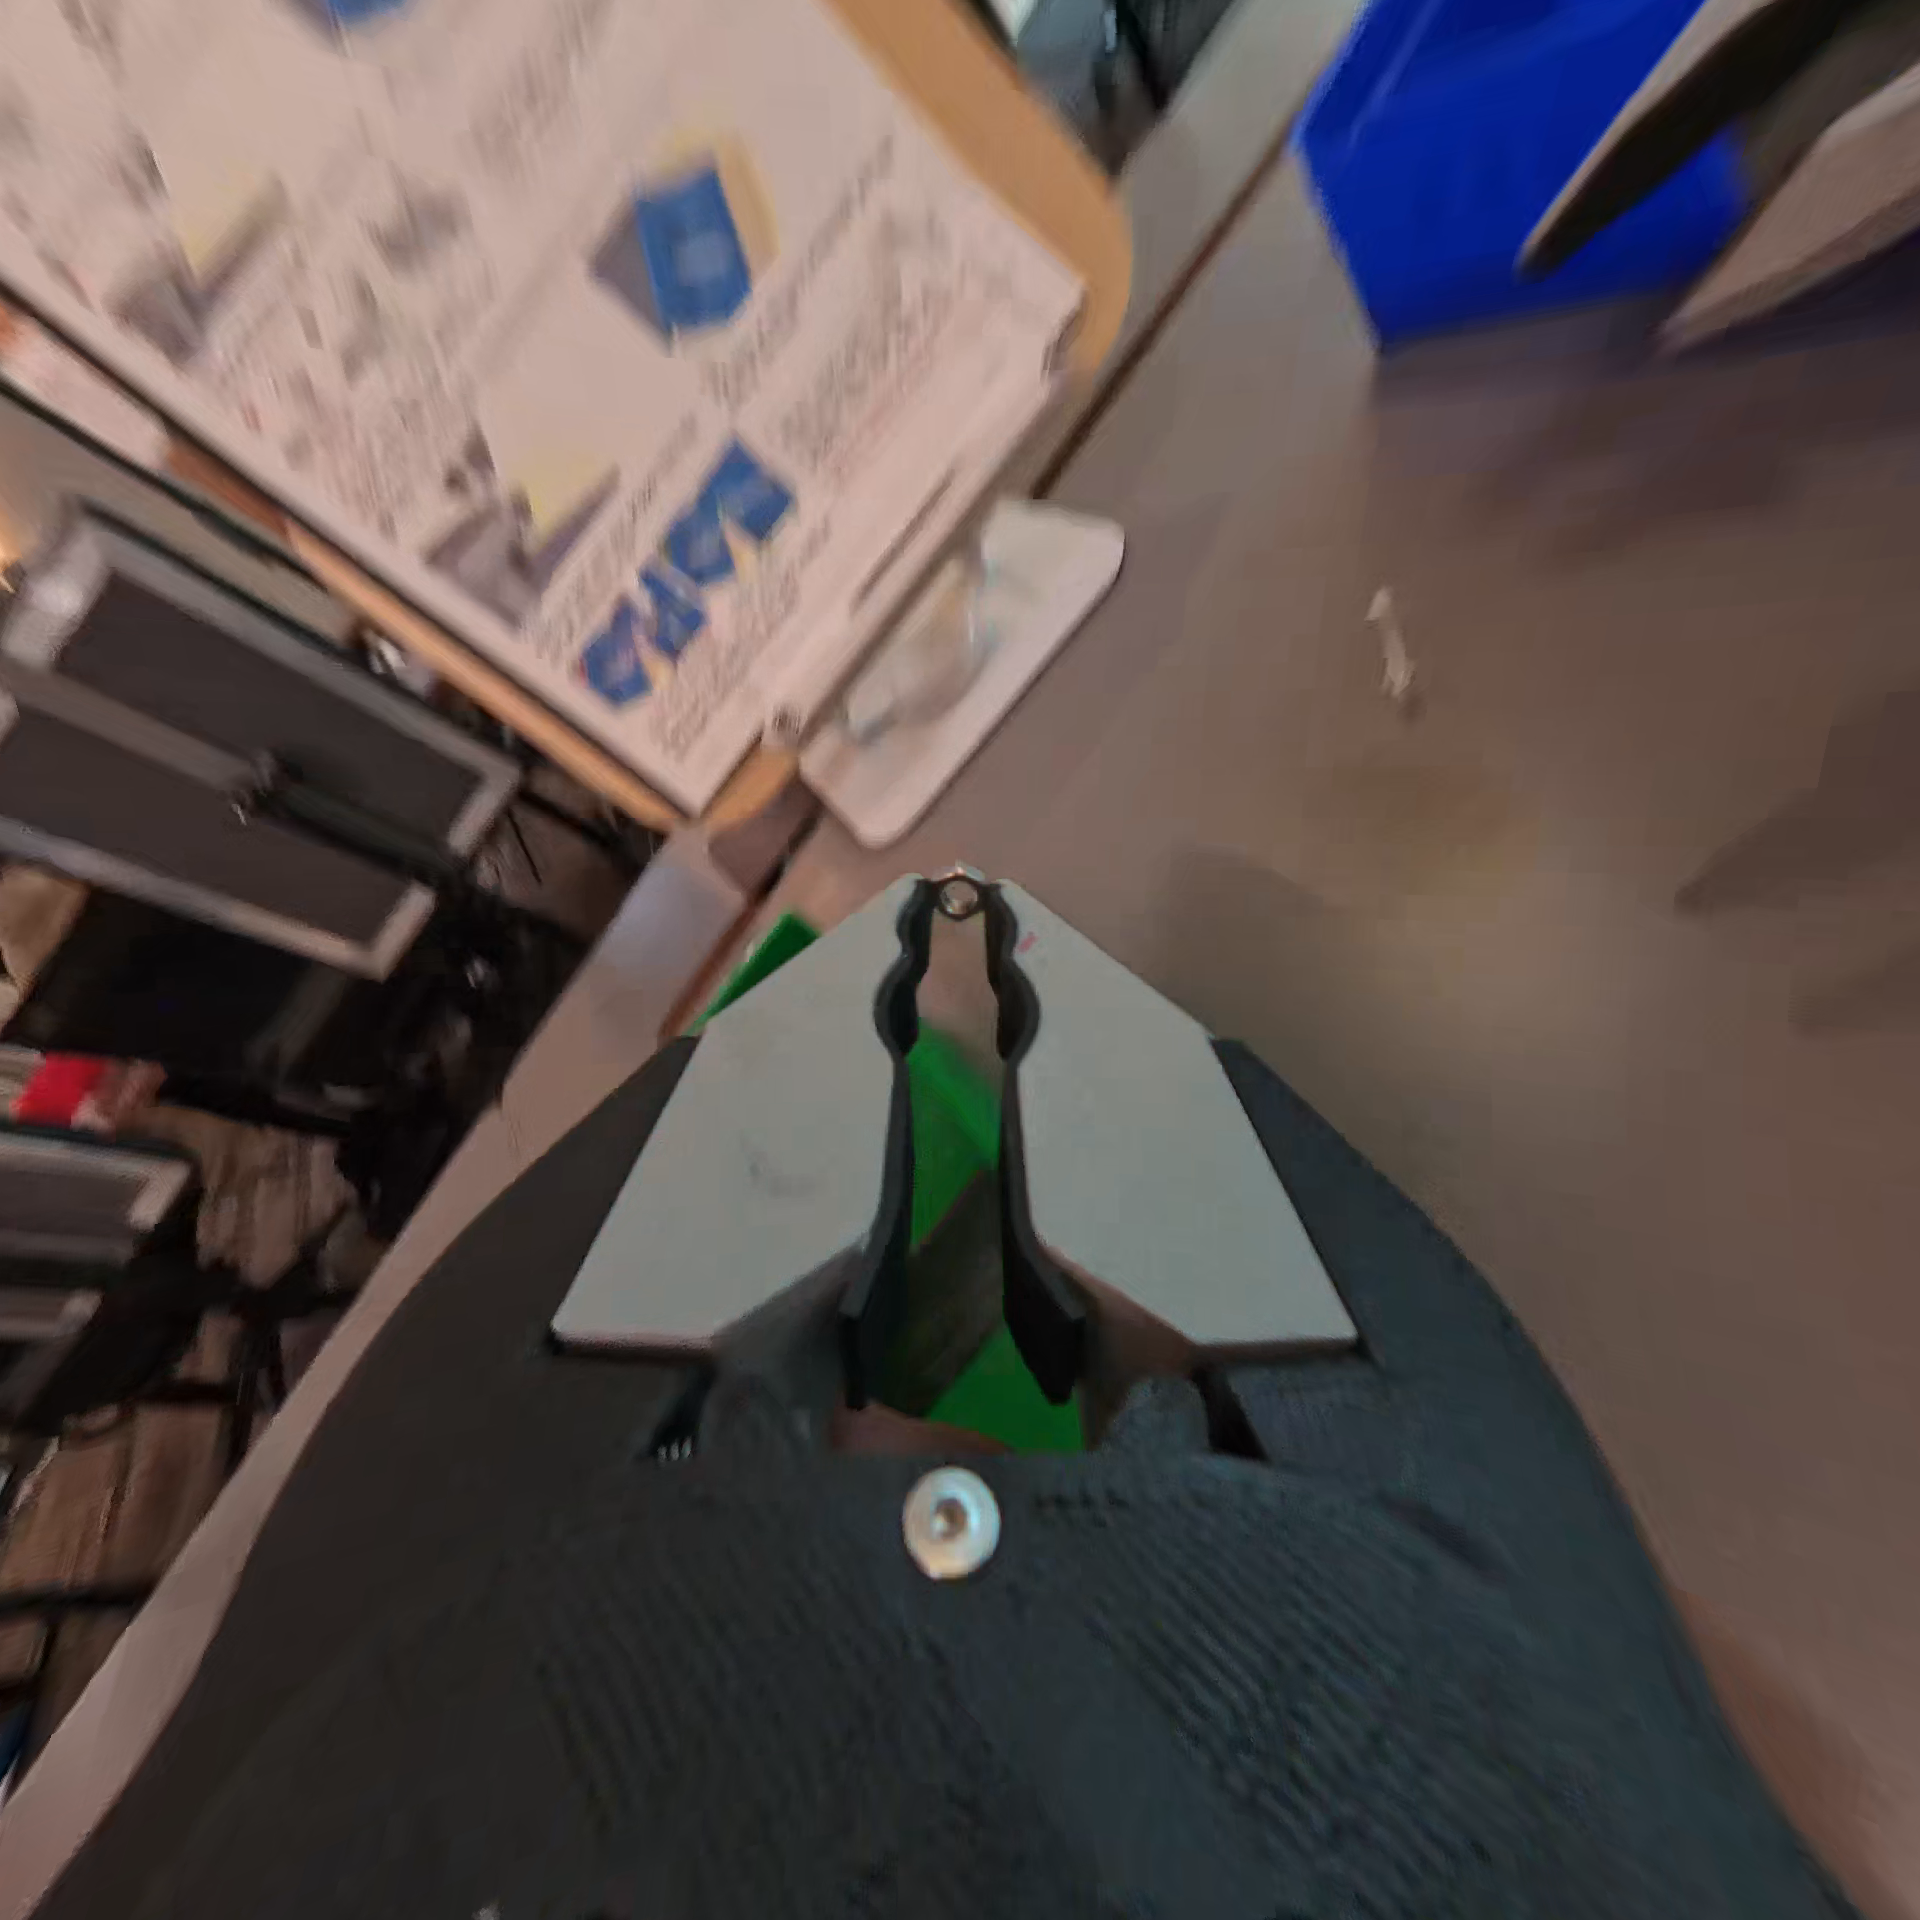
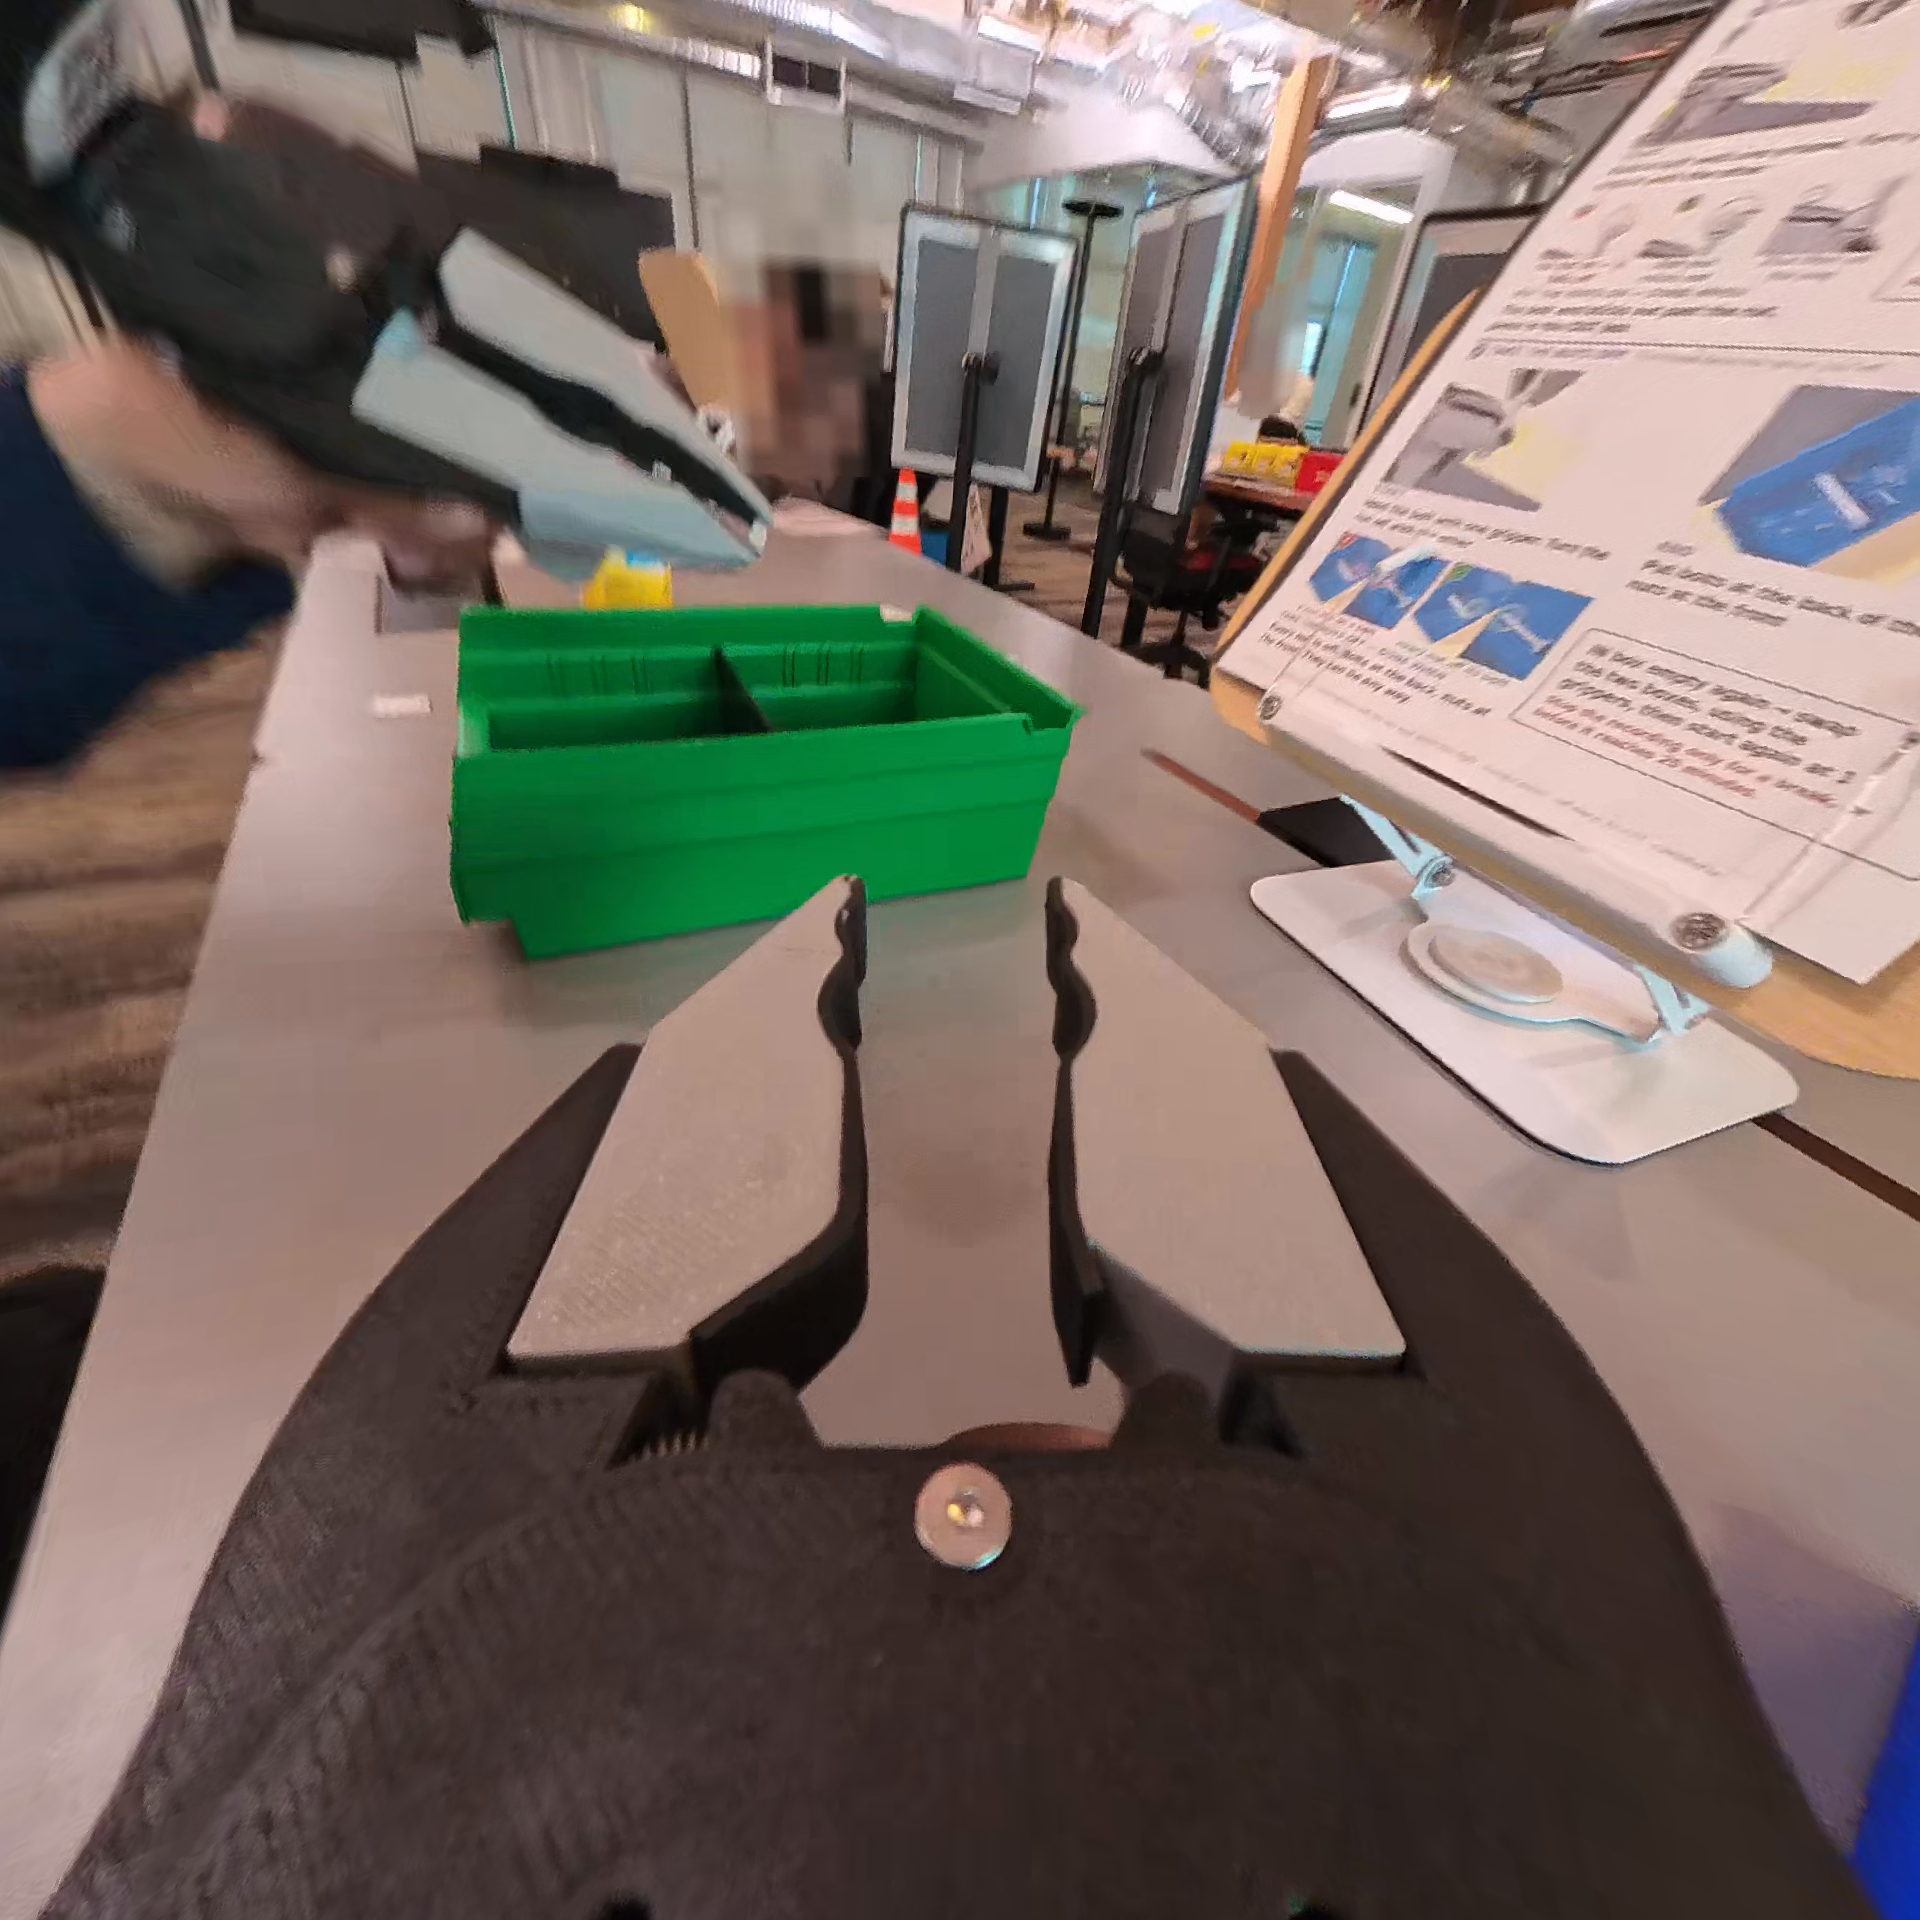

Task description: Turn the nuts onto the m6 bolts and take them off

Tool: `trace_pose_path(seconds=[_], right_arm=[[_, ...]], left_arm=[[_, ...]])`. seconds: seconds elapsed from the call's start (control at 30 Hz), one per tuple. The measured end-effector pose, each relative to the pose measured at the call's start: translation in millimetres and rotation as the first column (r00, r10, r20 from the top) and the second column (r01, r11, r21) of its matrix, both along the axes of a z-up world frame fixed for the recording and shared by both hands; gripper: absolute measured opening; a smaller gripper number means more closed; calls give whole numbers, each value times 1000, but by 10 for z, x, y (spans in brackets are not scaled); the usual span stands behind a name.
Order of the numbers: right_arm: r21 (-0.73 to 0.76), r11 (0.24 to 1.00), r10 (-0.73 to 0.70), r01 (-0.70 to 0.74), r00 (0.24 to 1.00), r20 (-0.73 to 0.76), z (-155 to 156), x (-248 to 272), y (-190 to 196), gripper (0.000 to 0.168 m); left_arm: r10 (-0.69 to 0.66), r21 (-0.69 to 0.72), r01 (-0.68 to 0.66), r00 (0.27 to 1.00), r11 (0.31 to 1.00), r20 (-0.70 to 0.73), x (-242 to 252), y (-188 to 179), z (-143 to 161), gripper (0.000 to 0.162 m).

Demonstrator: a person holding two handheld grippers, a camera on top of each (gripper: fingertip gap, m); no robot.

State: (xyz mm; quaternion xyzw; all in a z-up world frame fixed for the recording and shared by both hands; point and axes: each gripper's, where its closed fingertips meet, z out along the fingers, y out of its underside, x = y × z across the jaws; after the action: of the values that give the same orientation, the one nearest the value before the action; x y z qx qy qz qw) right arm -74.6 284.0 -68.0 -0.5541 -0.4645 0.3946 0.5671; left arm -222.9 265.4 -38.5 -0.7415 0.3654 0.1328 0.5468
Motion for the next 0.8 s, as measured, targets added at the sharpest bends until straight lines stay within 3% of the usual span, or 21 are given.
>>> trace_pose_path(seconds=[0.03, 0.13, 0.27, 0.43, 0.6, 0.8], right_arm=[[-37, 999, 5, -6, 999, -32, 49, 43, 34, 31], [-173, 983, 44, -62, 993, -106, 92, 108, 105, 32], [-368, 911, 126, -185, 976, -178, 10, 82, 120, 33], [-495, 822, 176, -281, 952, -250, -36, 72, 147, 31], [-566, 740, 209, -364, 924, -320, -38, 65, 163, 24], [-551, 696, 323, -460, 886, -332, -7, -32, -48, 26]], left_arm=[[-41, 66, 39, 999, 997, 25, 268, 36, 14, 8], [-111, 263, 98, 993, 960, 36, 870, 229, -78, 8], [-172, 435, 116, 981, 893, 93, 1192, 484, -212, 8], [-360, 508, 255, 925, 823, 120, 1388, 458, -317, 7], [-471, 548, 303, 860, 780, 195, 1337, 251, -270, 7], [-546, 595, 349, 817, 724, 184, 1416, 46, -140, 7]])
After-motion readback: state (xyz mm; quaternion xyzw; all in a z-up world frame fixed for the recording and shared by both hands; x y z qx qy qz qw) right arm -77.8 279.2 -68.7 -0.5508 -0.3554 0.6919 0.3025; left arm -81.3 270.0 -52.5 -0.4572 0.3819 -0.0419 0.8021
